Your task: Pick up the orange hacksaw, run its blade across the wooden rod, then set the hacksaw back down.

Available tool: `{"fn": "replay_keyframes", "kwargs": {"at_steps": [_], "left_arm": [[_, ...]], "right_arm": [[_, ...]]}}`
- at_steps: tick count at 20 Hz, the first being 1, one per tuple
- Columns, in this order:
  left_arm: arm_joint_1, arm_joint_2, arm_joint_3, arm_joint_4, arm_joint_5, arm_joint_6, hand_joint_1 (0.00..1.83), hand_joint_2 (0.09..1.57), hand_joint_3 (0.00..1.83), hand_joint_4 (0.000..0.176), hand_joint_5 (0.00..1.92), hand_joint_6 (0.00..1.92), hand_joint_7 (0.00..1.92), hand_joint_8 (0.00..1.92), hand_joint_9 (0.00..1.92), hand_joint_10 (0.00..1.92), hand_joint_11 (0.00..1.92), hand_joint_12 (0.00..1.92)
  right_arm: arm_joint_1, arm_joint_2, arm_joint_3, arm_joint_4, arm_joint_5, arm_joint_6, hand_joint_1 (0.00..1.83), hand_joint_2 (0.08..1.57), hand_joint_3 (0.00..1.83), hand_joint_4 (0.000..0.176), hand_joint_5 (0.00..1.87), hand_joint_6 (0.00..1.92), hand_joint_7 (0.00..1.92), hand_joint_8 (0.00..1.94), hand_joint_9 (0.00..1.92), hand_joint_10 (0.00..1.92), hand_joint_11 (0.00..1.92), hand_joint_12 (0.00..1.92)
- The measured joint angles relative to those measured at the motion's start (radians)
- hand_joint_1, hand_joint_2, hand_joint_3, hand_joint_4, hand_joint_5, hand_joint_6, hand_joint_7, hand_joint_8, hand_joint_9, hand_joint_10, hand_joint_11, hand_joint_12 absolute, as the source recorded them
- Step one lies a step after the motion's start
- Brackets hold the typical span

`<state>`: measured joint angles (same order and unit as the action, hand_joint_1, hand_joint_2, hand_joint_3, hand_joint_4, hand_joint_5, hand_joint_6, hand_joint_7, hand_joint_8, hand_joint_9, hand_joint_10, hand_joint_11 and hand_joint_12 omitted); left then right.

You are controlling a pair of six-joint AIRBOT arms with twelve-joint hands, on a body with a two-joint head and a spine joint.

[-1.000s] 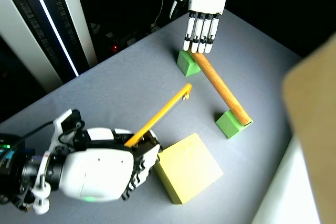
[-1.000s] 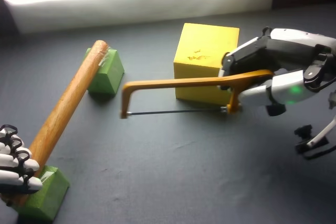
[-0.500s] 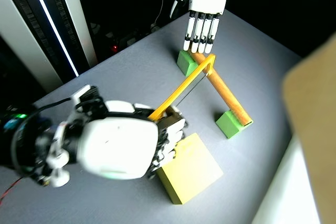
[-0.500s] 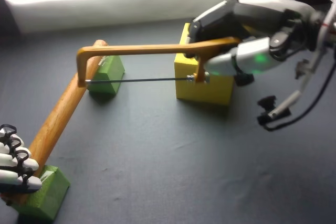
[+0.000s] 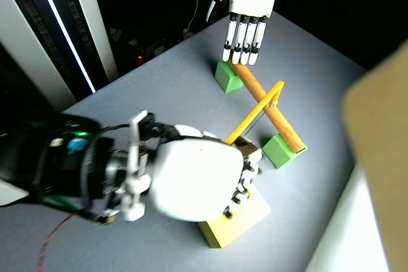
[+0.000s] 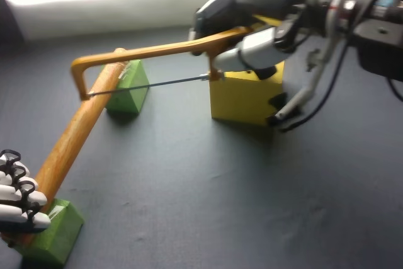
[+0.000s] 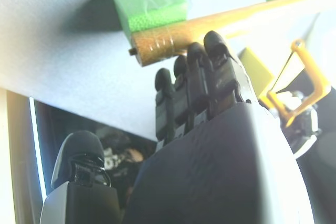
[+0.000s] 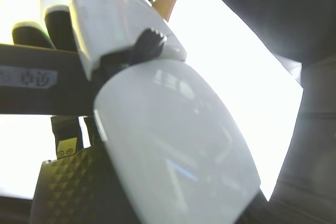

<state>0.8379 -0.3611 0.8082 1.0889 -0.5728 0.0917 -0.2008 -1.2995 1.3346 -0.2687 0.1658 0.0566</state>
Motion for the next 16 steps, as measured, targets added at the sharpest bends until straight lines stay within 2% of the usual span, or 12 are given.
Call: {"fn": "replay_keyframes", "kwargs": {"at_steps": [3,5,6,7,9,11,12,13,14,16], "left_arm": [[0.0,0.0,0.0,0.0,0.0,0.0,0.23,1.18,0.0,0.013,0.26,0.0,0.23,0.0,0.21,0.0,0.0,0.41],[0.0,0.0,0.0,0.0,0.0,0.0,0.25,1.18,0.0,0.005,0.28,0.0,0.26,0.01,0.23,0.0,0.0,0.45],[0.0,0.0,0.0,-0.001,0.0,0.0,0.24,1.18,0.0,0.008,0.28,0.0,0.26,0.0,0.23,0.01,0.0,0.45],[0.0,0.0,0.0,-0.001,0.0,0.0,0.24,1.18,0.0,0.011,0.27,0.0,0.26,0.0,0.24,0.01,0.0,0.45],[0.0,0.0,0.0,-0.001,-0.002,0.0,0.22,1.18,0.0,0.009,0.26,0.0,0.24,0.0,0.22,0.0,0.0,0.45],[0.0,0.0,0.0,-0.001,-0.001,0.0,0.22,1.18,0.0,0.012,0.26,0.0,0.25,0.0,0.23,0.01,0.0,0.45],[0.0,0.0,0.0,0.0,-0.001,0.0,0.25,1.18,0.0,0.004,0.28,0.0,0.26,0.0,0.24,0.0,0.0,0.47],[0.0,0.0,0.0,0.0,-0.001,0.0,0.23,1.19,0.0,0.009,0.27,0.0,0.25,0.0,0.23,0.0,0.0,0.44],[0.0,0.0,0.0,-0.001,-0.002,0.0,0.23,1.18,0.0,0.009,0.27,0.0,0.26,0.0,0.23,0.0,0.0,0.45],[0.0,0.0,0.0,-0.001,-0.002,0.0,0.25,1.18,0.0,0.011,0.29,0.01,0.25,0.0,0.23,0.0,0.0,0.44]], "right_arm": [[0.043,-0.041,0.006,0.004,-0.062,-0.047,1.35,1.2,0.0,0.0,0.8,1.06,0.79,1.35,0.75,1.51,0.6,1.62],[0.055,-0.063,0.008,0.007,-0.097,-0.061,1.36,1.18,0.0,0.0,0.88,0.93,0.84,1.28,0.79,1.5,0.59,1.64],[0.058,-0.074,0.008,0.007,-0.121,-0.075,1.36,1.18,0.0,0.0,0.9,0.89,0.83,1.31,0.78,1.52,0.59,1.66],[0.06,-0.08,0.008,0.008,-0.141,-0.085,1.24,1.18,0.0,0.0,0.88,0.97,0.84,1.39,0.73,1.39,0.57,1.66],[0.064,-0.087,0.008,0.011,-0.164,-0.103,1.21,1.19,0.0,0.0,0.86,1.02,0.85,1.39,0.73,1.29,0.56,1.67],[0.064,-0.089,0.008,0.011,-0.173,-0.11,1.21,1.18,0.0,0.0,0.89,0.98,0.84,1.39,0.73,1.29,0.55,1.69],[0.064,-0.092,0.008,0.011,-0.18,-0.116,1.21,1.18,0.0,0.0,0.87,1.0,0.85,1.39,0.73,1.28,0.56,1.67],[0.064,-0.098,0.01,0.011,-0.188,-0.127,1.32,1.18,0.0,0.0,0.86,0.97,0.84,1.32,0.77,1.46,0.56,1.67],[0.063,-0.103,0.01,0.011,-0.2,-0.133,1.35,1.18,0.0,0.0,0.84,1.0,0.85,1.27,0.8,1.47,0.59,1.64],[0.063,-0.127,0.016,0.011,-0.209,-0.134,1.35,1.2,0.0,0.0,0.79,1.08,0.79,1.34,0.76,1.5,0.59,1.62]]}}
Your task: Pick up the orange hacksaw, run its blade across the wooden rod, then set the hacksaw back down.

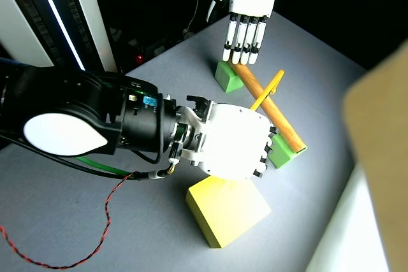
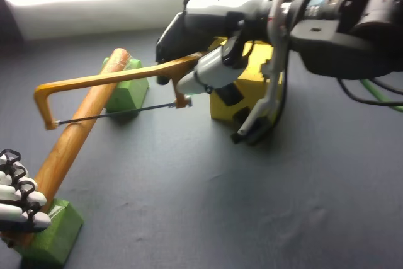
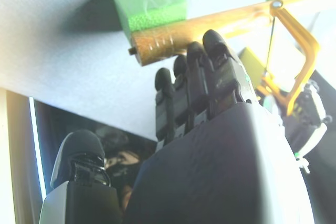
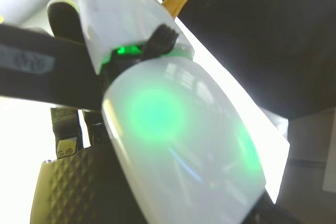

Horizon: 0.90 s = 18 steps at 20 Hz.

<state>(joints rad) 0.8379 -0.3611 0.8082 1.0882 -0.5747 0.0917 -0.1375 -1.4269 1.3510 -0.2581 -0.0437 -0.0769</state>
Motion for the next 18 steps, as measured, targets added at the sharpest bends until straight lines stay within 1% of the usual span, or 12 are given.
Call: {"fn": "replay_keyframes", "kwargs": {"at_steps": [1,2,3,4,6,7,10,11,14,15,17,18], "left_arm": [[0.0,0.0,0.0,0.0,0.0,0.0,0.25,1.18,0.0,0.01,0.28,0.0,0.26,0.0,0.24,0.01,0.0,0.46],[0.0,0.0,0.0,0.0,0.0,0.0,0.24,1.18,0.0,0.005,0.27,0.0,0.25,0.0,0.23,0.0,0.0,0.46],[-0.001,0.0,0.0,0.0,0.001,0.0,0.25,1.18,0.0,0.004,0.28,0.0,0.25,0.0,0.23,0.0,0.0,0.46],[-0.004,-0.003,0.002,0.001,0.001,0.0,0.22,1.19,0.0,0.008,0.26,0.0,0.24,0.0,0.22,0.0,0.0,0.43],[-0.004,-0.003,0.003,0.0,0.001,0.0,0.22,1.19,0.0,0.009,0.26,0.0,0.25,0.0,0.23,0.0,0.0,0.44],[-0.004,-0.003,0.003,0.0,0.001,0.0,0.22,1.19,0.0,0.006,0.27,0.0,0.24,0.0,0.23,0.0,0.0,0.44],[-0.004,-0.003,0.003,0.0,0.001,0.0,0.22,1.19,0.0,0.006,0.27,0.0,0.24,0.0,0.23,0.0,0.0,0.44],[-0.004,-0.003,0.003,0.0,0.001,0.0,0.21,1.19,0.0,0.012,0.26,0.0,0.24,0.0,0.22,0.0,0.0,0.46],[-0.004,-0.003,0.003,0.001,0.001,0.0,0.2,1.19,0.0,0.011,0.26,0.0,0.23,0.0,0.21,0.0,0.0,0.4],[-0.004,-0.003,0.003,0.001,0.001,0.0,0.24,1.18,0.0,0.005,0.27,0.01,0.24,0.0,0.21,0.0,0.0,0.41],[-0.004,-0.003,0.003,0.001,0.001,0.0,0.22,1.19,0.0,0.007,0.26,0.0,0.24,0.0,0.21,0.0,0.0,0.41],[-0.004,-0.003,0.003,0.001,0.001,0.0,0.22,1.19,0.0,0.005,0.27,0.0,0.24,0.0,0.21,0.0,0.0,0.4]], "right_arm": [[0.0,-0.015,0.006,0.0,0.0,0.0,1.35,1.2,0.0,0.0,0.81,1.06,0.81,1.32,0.76,1.49,0.59,1.62],[0.0,-0.028,0.011,0.0,0.0,0.001,1.36,1.18,0.0,0.0,0.87,0.96,0.85,1.28,0.78,1.48,0.59,1.63],[0.0,-0.04,0.019,0.0,0.0,0.0,1.36,1.17,0.0,0.0,0.88,0.94,0.85,1.29,0.78,1.49,0.58,1.63],[0.0,-0.05,0.025,0.0,0.0,0.001,1.36,1.18,0.0,0.0,0.85,1.0,0.83,1.29,0.77,1.47,0.6,1.6],[0.0,-0.072,0.04,0.0,0.0,0.001,1.35,1.2,0.0,0.0,0.82,1.04,0.8,1.33,0.75,1.5,0.6,1.61],[0.002,-0.08,0.046,0.0,0.0,0.002,1.35,1.19,0.0,0.0,0.85,0.98,0.82,1.33,0.77,1.51,0.59,1.62],[0.016,-0.126,0.069,-0.002,-0.01,0.009,1.35,1.19,0.0,0.0,0.86,0.96,0.83,1.32,0.77,1.51,0.59,1.62],[0.021,-0.14,0.076,-0.001,-0.011,0.008,1.36,1.18,0.0,0.0,0.87,0.94,0.83,1.31,0.78,1.5,0.61,1.61],[0.032,-0.177,0.089,0.001,-0.014,0.007,1.35,1.18,0.0,0.0,0.86,0.98,0.85,1.27,0.78,1.5,0.56,1.66],[0.033,-0.189,0.098,0.001,-0.018,0.006,1.35,1.19,0.0,0.0,0.81,1.07,0.82,1.29,0.75,1.5,0.56,1.66],[0.034,-0.204,0.111,0.0,-0.026,0.003,1.35,1.19,0.0,0.0,0.85,1.0,0.82,1.3,0.76,1.52,0.57,1.66],[0.035,-0.211,0.114,0.0,-0.043,0.002,1.35,1.19,0.0,0.0,0.86,1.01,0.82,1.3,0.77,1.51,0.58,1.65]]}}
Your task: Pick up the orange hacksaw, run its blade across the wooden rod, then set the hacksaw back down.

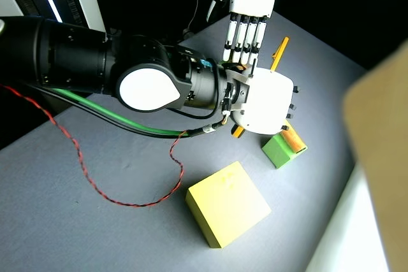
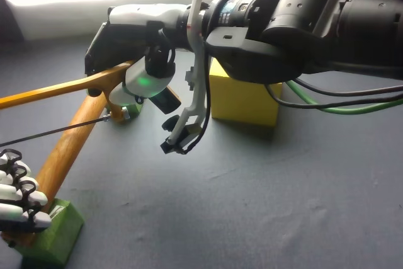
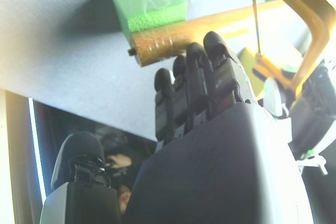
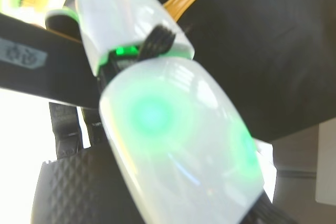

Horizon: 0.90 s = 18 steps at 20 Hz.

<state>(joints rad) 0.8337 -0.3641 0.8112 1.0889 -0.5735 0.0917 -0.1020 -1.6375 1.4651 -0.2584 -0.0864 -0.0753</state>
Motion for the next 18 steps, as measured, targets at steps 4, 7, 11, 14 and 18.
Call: {"fn": "replay_keyframes", "kwargs": {"at_steps": [4,7,11,14,18], "left_arm": [[0.0,0.0,0.0,0.0,0.0,0.0,0.22,1.18,0.0,0.013,0.26,0.0,0.23,0.0,0.2,0.0,0.0,0.42],[0.0,0.0,0.0,0.0,0.001,0.0,0.22,1.19,0.0,0.011,0.26,0.0,0.24,0.0,0.21,0.0,0.0,0.42],[-0.003,-0.001,0.0,0.002,0.001,0.0,0.21,1.19,0.0,0.013,0.25,0.0,0.23,0.0,0.2,0.0,0.0,0.41],[-0.003,-0.001,0.0,0.002,0.0,0.0,0.23,1.19,0.0,0.006,0.27,0.0,0.23,0.0,0.21,0.0,0.0,0.42],[-0.003,-0.001,0.0,0.002,0.002,0.0,0.26,1.18,0.0,0.001,0.29,0.01,0.25,0.01,0.22,0.01,0.0,0.46]], "right_arm": [[-0.003,-0.013,-0.001,0.001,-0.001,0.0,1.35,1.18,0.0,0.0,0.85,1.0,0.85,1.26,0.79,1.48,0.57,1.65],[-0.02,0.006,-0.025,0.002,0.011,0.0,1.35,1.18,0.0,0.0,0.84,1.01,0.84,1.28,0.77,1.49,0.57,1.64],[-0.041,0.08,-0.074,0.001,0.014,-0.001,1.35,1.19,0.0,0.0,0.84,1.01,0.83,1.3,0.77,1.5,0.56,1.65],[-0.059,0.129,-0.11,0.0,0.013,-0.001,1.35,1.18,0.0,0.0,0.85,0.99,0.85,1.27,0.78,1.49,0.57,1.64],[-0.077,0.185,-0.156,0.001,0.016,-0.001,1.35,1.19,0.0,0.0,0.85,0.99,0.82,1.3,0.75,1.53,0.54,1.68]]}}
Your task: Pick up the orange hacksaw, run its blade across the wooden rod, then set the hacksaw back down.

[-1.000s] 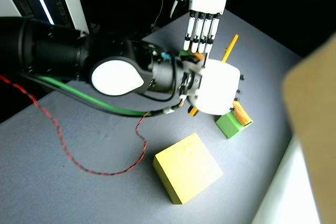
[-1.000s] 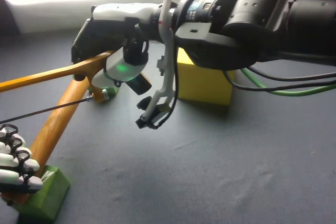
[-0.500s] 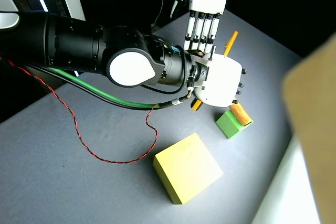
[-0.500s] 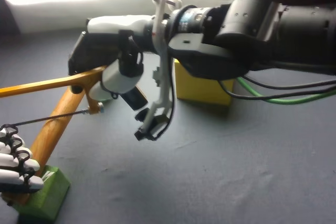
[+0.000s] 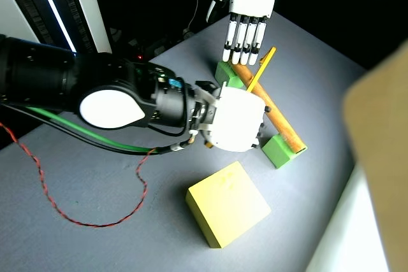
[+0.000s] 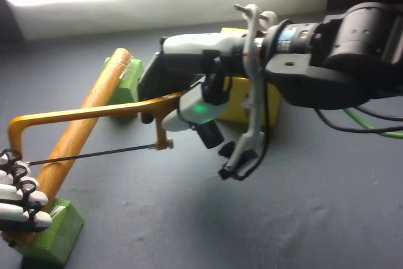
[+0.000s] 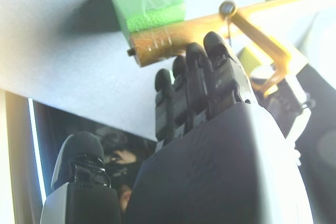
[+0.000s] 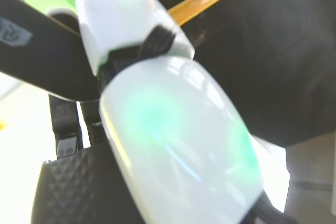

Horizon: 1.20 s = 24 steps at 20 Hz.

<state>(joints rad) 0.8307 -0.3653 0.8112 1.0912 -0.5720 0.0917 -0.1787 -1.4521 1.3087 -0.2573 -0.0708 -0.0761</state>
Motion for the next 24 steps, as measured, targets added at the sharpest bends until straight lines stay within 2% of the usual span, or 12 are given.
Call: {"fn": "replay_keyframes", "kwargs": {"at_steps": [1,3,4,5,7,8,9,11,17,19,22,24], "left_arm": [[0.0,0.0,0.0,0.0,0.0,0.0,0.22,1.19,0.0,0.009,0.24,0.0,0.22,0.0,0.19,0.0,0.0,0.39],[0.0,0.0,0.0,0.0,0.0,0.0,0.22,1.19,0.0,0.007,0.24,0.0,0.22,0.0,0.2,0.0,0.0,0.39],[0.0,0.0,0.0,0.0,-0.001,0.0,0.23,1.19,0.0,0.006,0.26,0.0,0.24,0.01,0.21,0.01,0.0,0.41],[0.0,0.0,0.0,0.0,0.0,0.0,0.23,1.19,0.0,0.002,0.26,0.0,0.24,0.0,0.21,0.0,0.0,0.39],[0.0,0.0,0.0,0.0,0.0,0.0,0.22,1.19,0.0,0.008,0.26,0.0,0.23,0.0,0.21,0.0,0.0,0.4],[0.0,0.0,0.0,0.0,0.0,0.0,0.23,1.19,0.0,0.007,0.26,0.0,0.24,0.0,0.21,0.0,0.0,0.42],[0.0,0.0,0.0,0.0,0.0,0.0,0.24,1.18,0.0,0.006,0.28,0.0,0.25,0.0,0.23,0.0,0.0,0.46],[0.0,0.0,0.0,0.0,0.0,0.0,0.23,1.18,0.0,0.008,0.29,0.0,0.26,0.01,0.24,0.01,0.0,0.48],[0.0,0.0,0.0,-0.002,-0.002,0.0,0.23,1.19,0.0,0.008,0.27,0.0,0.24,0.0,0.22,0.0,0.0,0.44],[0.0,0.0,0.0,-0.002,-0.002,0.0,0.21,1.2,0.0,0.009,0.24,0.0,0.22,0.0,0.19,0.0,0.0,0.38],[0.0,0.0,0.0,0.0,0.0,0.0,0.22,1.19,0.0,0.014,0.27,0.0,0.24,0.0,0.22,0.0,0.0,0.42],[-0.004,-0.003,0.0,-0.007,0.001,0.018,0.23,1.19,0.0,0.01,0.27,0.0,0.23,0.0,0.22,0.0,0.0,0.44]], "right_arm": [[-0.004,0.014,-0.006,0.0,-0.001,-0.001,1.23,1.19,0.0,0.0,0.86,1.03,0.82,1.39,0.7,1.37,0.55,1.67],[-0.014,0.037,-0.019,-0.001,-0.003,-0.004,1.2,1.2,0.0,0.0,0.85,1.06,0.82,1.4,0.71,1.28,0.56,1.66],[-0.022,0.051,-0.03,0.0,-0.01,-0.005,1.32,1.19,0.0,0.0,0.86,1.0,0.83,1.33,0.75,1.46,0.57,1.66],[-0.027,0.061,-0.041,0.0,-0.013,-0.005,1.34,1.18,0.0,0.0,0.86,0.98,0.82,1.31,0.76,1.5,0.58,1.66],[-0.033,0.087,-0.07,0.0,-0.024,-0.005,1.21,1.2,0.0,0.0,0.84,1.05,0.82,1.42,0.71,1.32,0.57,1.67],[-0.033,0.095,-0.077,0.0,-0.025,-0.005,1.33,1.18,0.0,0.0,0.86,0.97,0.85,1.3,0.77,1.45,0.59,1.65],[-0.033,0.107,-0.086,0.001,-0.025,-0.005,1.35,1.17,0.0,0.0,0.86,0.98,0.85,1.27,0.8,1.46,0.61,1.63],[-0.031,0.14,-0.101,0.001,-0.024,-0.018,1.22,1.18,0.0,0.0,0.87,1.02,0.85,1.37,0.75,1.28,0.6,1.64],[0.021,0.261,-0.164,0.002,0.0,-0.083,1.21,1.18,0.0,0.0,0.88,1.0,0.86,1.38,0.74,1.28,0.59,1.66],[0.011,0.282,-0.183,0.0,0.002,-0.143,1.21,1.18,0.0,0.0,0.88,1.0,0.85,1.38,0.73,1.28,0.57,1.66],[-0.037,0.294,-0.193,0.002,0.041,-0.205,1.2,1.2,0.0,0.0,0.86,1.02,0.81,1.45,0.69,1.34,0.55,1.68],[-0.084,0.296,-0.198,0.0,0.107,-0.346,1.2,1.2,0.0,0.0,0.85,1.04,0.83,1.41,0.72,1.3,0.58,1.66]]}}
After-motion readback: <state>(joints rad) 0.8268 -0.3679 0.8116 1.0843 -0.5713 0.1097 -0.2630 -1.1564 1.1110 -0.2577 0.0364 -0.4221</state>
